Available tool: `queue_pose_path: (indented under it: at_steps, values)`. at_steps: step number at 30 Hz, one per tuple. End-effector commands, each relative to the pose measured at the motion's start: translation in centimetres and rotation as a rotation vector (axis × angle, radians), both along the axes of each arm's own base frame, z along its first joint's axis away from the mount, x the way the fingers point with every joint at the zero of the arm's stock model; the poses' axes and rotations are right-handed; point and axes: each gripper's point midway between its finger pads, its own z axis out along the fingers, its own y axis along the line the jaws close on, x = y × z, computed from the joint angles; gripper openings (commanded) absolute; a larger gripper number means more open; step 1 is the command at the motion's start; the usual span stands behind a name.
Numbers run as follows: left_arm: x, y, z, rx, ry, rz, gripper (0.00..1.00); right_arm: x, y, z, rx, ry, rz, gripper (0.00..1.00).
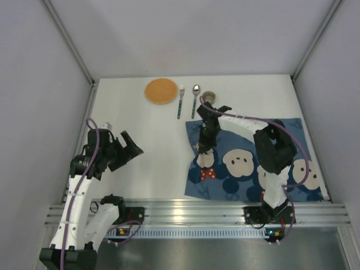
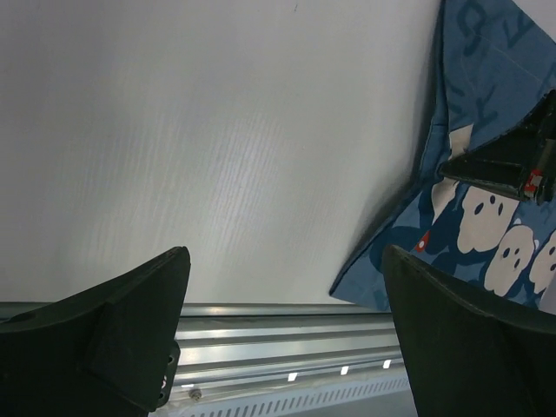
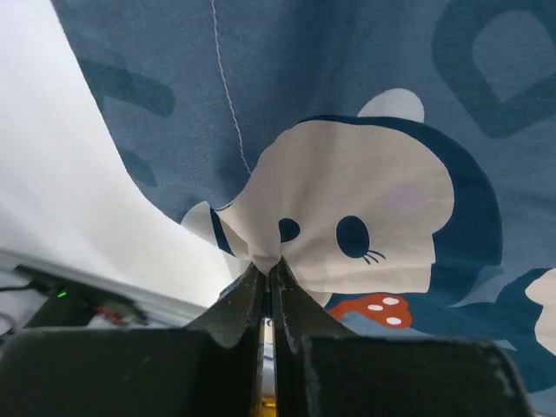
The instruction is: Set the dinner table for one person
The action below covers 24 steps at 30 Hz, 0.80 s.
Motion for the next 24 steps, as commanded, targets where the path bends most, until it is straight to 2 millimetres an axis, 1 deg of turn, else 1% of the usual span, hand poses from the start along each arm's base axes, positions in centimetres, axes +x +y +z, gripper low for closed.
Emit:
queue_pose_path:
  at_steps: [1,2,3,4,5,6,7,8,9,10,11,12,13,15,17,18,19,20,21,22,23,24]
  values:
    - [-0.1,0.3,1.1,0.021,-0.032,-0.003,0.97,0.6,7.3,3.5,0.216,0.037,-0.046,0.0]
    - [-0.3,0.3,1.1,0.023,-0.031,-0.004,0.97,0.1,8.8,3.7,0.234,0.045,-0.025,0.0]
    - [-0.3,0.4,1.2,0.025,-0.036,0.0,0.97,0.0,9.8,4.0,0.251,0.056,-0.032,0.0]
    - [-0.4,0.5,1.1,0.03,-0.032,0.0,0.97,0.4,11.4,5.2,0.291,0.045,-0.018,0.0]
    - [-0.6,0.5,1.2,0.031,-0.038,0.0,0.97,-0.1,12.7,4.5,0.291,0.067,-0.005,0.0]
    - [-0.8,0.6,1.2,0.036,-0.034,0.003,0.97,-0.1,13.8,4.9,0.317,0.078,-0.011,0.0]
    - [-1.0,0.7,1.3,0.041,-0.035,0.004,0.97,-0.1,15.5,5.0,0.339,0.082,0.001,0.0]
    - [-1.1,0.8,1.3,0.045,-0.037,0.006,0.97,-0.1,16.4,5.2,0.358,0.09,0.003,0.0]
    - [-1.3,0.9,1.4,0.05,-0.035,0.007,0.97,0.2,18.1,6.6,0.41,0.09,0.0,0.0]
    - [-1.4,1.1,1.5,0.058,-0.04,0.01,0.97,-0.3,19.3,5.8,0.409,0.112,0.01,0.0]
    - [-1.5,1.2,1.5,0.064,-0.04,0.013,0.97,-0.4,20.1,5.9,0.421,0.116,0.014,0.0]
    - [-1.6,1.3,1.7,0.069,-0.042,0.014,0.97,0.0,21.4,7.1,0.455,0.108,0.015,0.0]
    - [-1.6,1.5,1.7,0.078,-0.048,0.022,0.97,-0.6,22.4,6.4,0.452,0.124,0.024,0.0]
    - [-1.8,1.7,1.9,0.084,-0.057,0.026,0.97,-1.0,24.1,6.3,0.472,0.142,0.032,0.0]
    - [-1.9,1.7,2.0,0.086,-0.06,0.029,0.97,-1.0,25.0,6.3,0.488,0.146,0.034,0.0]
    - [-2.0,1.8,2.0,0.087,-0.06,0.03,0.97,-0.9,25.6,6.8,0.508,0.138,0.044,0.0]
    - [-2.1,1.8,2.0,0.087,-0.058,0.03,0.97,-1.1,26.2,6.3,0.51,0.14,0.053,0.0]
    - [-2.2,1.7,1.9,0.087,-0.055,0.028,0.97,-1.1,26.9,6.2,0.522,0.136,0.066,0.0]
    - [-2.2,1.7,1.8,0.087,-0.052,0.028,0.97,-1.0,27.3,6.9,0.545,0.127,0.077,0.0]
    - [-2.2,1.7,1.7,0.085,-0.052,0.026,0.97,-1.3,27.9,6.2,0.551,0.142,0.09,0.0]
    - [-2.3,1.6,1.6,0.081,-0.049,0.023,0.97,-1.3,28.7,6.5,0.585,0.138,0.107,0.01]
    - [-2.3,1.5,1.5,0.079,-0.047,0.019,0.97,-1.6,29.3,6.4,0.615,0.166,0.127,0.13]
